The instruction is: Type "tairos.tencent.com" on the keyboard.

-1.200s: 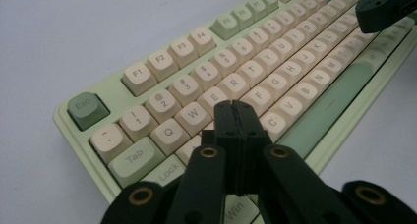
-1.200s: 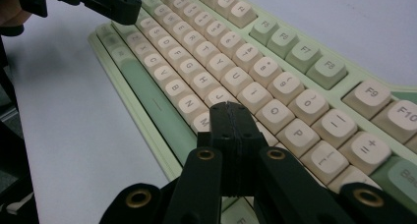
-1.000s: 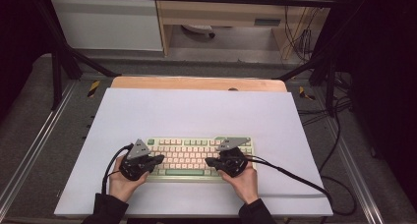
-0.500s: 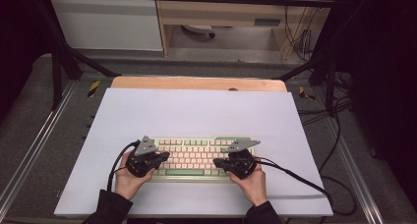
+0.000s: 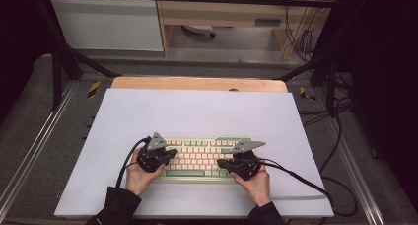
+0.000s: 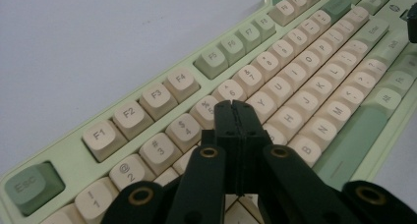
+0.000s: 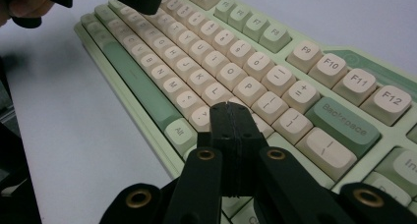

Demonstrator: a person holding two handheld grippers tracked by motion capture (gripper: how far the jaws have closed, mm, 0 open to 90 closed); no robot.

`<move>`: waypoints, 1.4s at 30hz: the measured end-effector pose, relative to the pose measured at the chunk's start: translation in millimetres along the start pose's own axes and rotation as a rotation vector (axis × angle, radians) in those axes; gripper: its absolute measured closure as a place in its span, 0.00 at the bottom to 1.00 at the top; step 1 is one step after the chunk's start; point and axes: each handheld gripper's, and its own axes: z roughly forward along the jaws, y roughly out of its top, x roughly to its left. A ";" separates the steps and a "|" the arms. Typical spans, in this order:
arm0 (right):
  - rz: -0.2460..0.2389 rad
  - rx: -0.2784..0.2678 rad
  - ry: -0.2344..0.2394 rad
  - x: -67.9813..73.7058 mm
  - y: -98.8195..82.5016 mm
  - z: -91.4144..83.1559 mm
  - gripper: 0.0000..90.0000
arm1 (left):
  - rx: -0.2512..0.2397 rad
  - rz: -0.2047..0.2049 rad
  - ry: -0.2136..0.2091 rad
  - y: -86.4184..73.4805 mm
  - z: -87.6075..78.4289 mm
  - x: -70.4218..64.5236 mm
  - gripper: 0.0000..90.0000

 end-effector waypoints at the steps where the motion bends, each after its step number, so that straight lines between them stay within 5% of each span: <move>1: 0.000 0.000 0.000 0.0 0.0 0.0 1.00 | 0.002 0.000 -0.001 0.9 2.2 -0.7 1.00; 24: 0.001 -0.009 -0.005 -1.4 -1.2 -3.6 1.00 | 0.020 0.026 -0.009 0.9 20.6 -6.6 1.00; 42: 0.001 -0.009 -0.013 -0.8 -0.9 -2.2 1.00 | -0.006 0.040 -0.018 -5.8 -6.7 -8.8 1.00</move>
